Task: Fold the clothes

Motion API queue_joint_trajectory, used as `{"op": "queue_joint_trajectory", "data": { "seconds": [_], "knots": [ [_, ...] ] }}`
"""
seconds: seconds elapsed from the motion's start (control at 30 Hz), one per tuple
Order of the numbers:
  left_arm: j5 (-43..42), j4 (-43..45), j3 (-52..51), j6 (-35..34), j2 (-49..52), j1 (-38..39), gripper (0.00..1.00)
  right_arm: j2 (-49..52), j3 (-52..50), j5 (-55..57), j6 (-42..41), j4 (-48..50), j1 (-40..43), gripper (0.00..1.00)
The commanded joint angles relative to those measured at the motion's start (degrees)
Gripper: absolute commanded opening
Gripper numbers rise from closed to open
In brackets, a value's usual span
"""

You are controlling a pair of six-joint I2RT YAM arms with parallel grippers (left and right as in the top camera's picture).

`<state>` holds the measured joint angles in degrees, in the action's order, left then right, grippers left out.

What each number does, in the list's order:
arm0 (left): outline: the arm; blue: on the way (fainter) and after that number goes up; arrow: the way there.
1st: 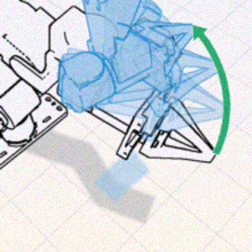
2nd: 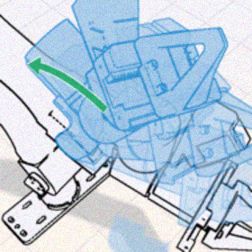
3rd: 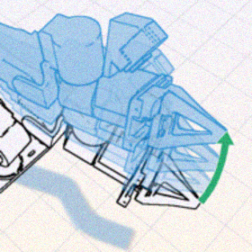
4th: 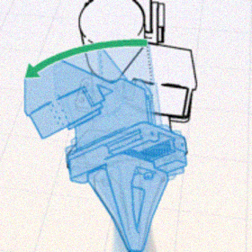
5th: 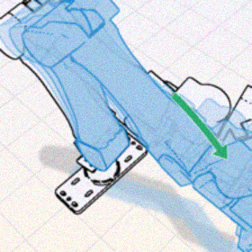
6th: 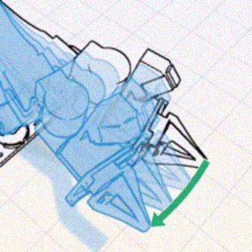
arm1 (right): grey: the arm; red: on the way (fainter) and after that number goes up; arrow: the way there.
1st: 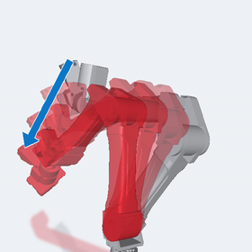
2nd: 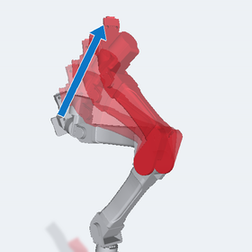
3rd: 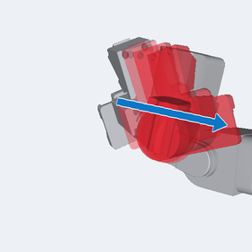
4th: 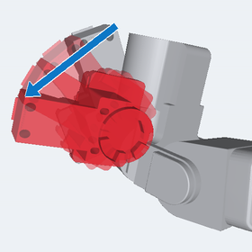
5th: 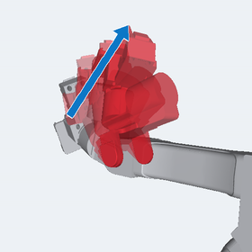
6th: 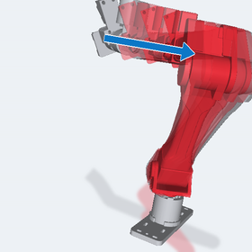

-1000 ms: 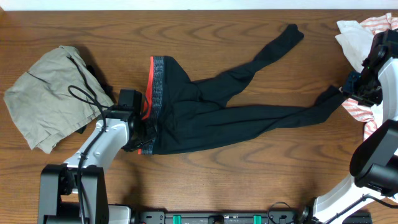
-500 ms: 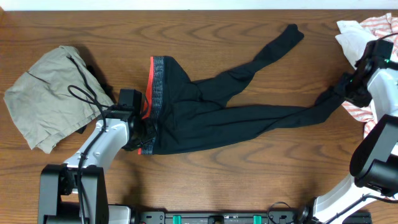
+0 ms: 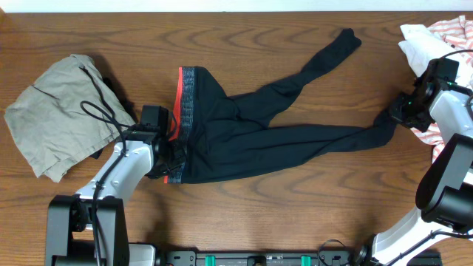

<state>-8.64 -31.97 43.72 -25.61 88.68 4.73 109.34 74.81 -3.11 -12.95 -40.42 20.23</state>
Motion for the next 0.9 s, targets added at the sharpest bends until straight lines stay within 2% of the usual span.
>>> {"op": "queue_joint_trajectory", "data": {
  "seconds": [0.0, 0.13, 0.27, 0.43, 0.6, 0.77, 0.87],
  "knots": [
    [0.3, 0.3, -0.5, 0.5, 0.2, 0.1, 0.06, -1.4, 4.4, -13.2, 2.8, 0.5, 0.0, 0.01],
    [0.3, 0.4, -0.5, 0.5, 0.2, 0.1, 0.06, -2.9, 11.7, -23.0, 3.7, 0.5, 0.0, 0.01],
    [0.3, 0.4, -0.5, 0.5, 0.2, 0.1, 0.06, -4.3, 17.4, -21.4, 3.6, -2.1, 0.2, 0.01],
    [0.3, 0.4, -0.5, 0.5, 0.2, 0.1, 0.06, -5.7, 18.2, -8.5, 3.6, -13.3, 0.8, 0.01],
    [0.3, 0.4, -0.5, 0.5, 0.2, 0.1, 0.05, -5.3, 16.9, 9.1, 2.7, -26.6, 1.2, 0.01],
    [0.3, 0.4, -0.5, 0.5, 0.2, 0.1, 0.06, -5.3, 13.0, 25.0, -3.7, -30.2, 2.1, 0.03],
    [0.3, 0.4, -0.5, 0.5, 0.2, 0.1, 0.06, -5.3, 11.7, 27.8, -5.9, -28.5, 3.1, 0.13]
  ]
}}
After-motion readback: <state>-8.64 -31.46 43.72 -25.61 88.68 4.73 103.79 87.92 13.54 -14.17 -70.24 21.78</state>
